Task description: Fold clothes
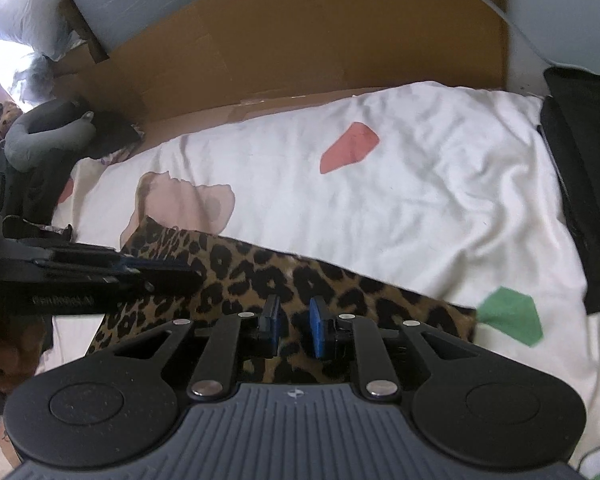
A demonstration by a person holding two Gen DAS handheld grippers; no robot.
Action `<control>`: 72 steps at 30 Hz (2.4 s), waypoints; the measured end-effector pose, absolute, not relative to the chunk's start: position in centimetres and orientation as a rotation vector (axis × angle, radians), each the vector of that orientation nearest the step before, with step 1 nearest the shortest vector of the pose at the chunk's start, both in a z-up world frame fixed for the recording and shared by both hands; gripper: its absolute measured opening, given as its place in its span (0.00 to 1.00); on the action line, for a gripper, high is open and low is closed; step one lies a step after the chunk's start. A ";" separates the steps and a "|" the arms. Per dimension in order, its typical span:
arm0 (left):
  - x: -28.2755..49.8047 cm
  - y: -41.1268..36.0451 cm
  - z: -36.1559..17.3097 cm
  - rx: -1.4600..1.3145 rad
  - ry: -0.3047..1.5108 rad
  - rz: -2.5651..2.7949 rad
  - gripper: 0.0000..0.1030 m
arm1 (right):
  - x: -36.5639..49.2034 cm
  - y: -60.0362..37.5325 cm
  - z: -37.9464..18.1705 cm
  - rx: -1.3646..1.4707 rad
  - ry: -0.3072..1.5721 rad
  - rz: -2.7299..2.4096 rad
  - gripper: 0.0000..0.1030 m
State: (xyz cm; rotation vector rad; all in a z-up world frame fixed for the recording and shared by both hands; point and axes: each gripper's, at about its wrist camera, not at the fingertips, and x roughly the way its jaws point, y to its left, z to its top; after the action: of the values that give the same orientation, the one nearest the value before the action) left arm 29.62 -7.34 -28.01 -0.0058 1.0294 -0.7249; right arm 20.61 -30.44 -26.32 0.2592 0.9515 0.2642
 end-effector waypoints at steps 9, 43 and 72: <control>30.8 -7.6 -30.4 0.003 1.053 -0.716 0.06 | 21.9 -30.3 -28.5 0.260 0.982 0.277 0.19; 29.9 -9.3 -31.3 0.039 1.083 -0.776 0.02 | 14.9 -28.8 -27.7 0.159 1.027 0.414 0.28; 28.2 -8.4 -29.0 0.055 1.030 -0.772 0.03 | 8.7 -34.7 -26.1 0.214 1.023 0.268 0.44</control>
State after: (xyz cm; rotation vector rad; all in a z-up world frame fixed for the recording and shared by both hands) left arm 28.16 -8.39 -28.97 0.0549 1.0304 -0.7723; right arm 8.67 -34.70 -26.06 0.2139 1.0226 0.2681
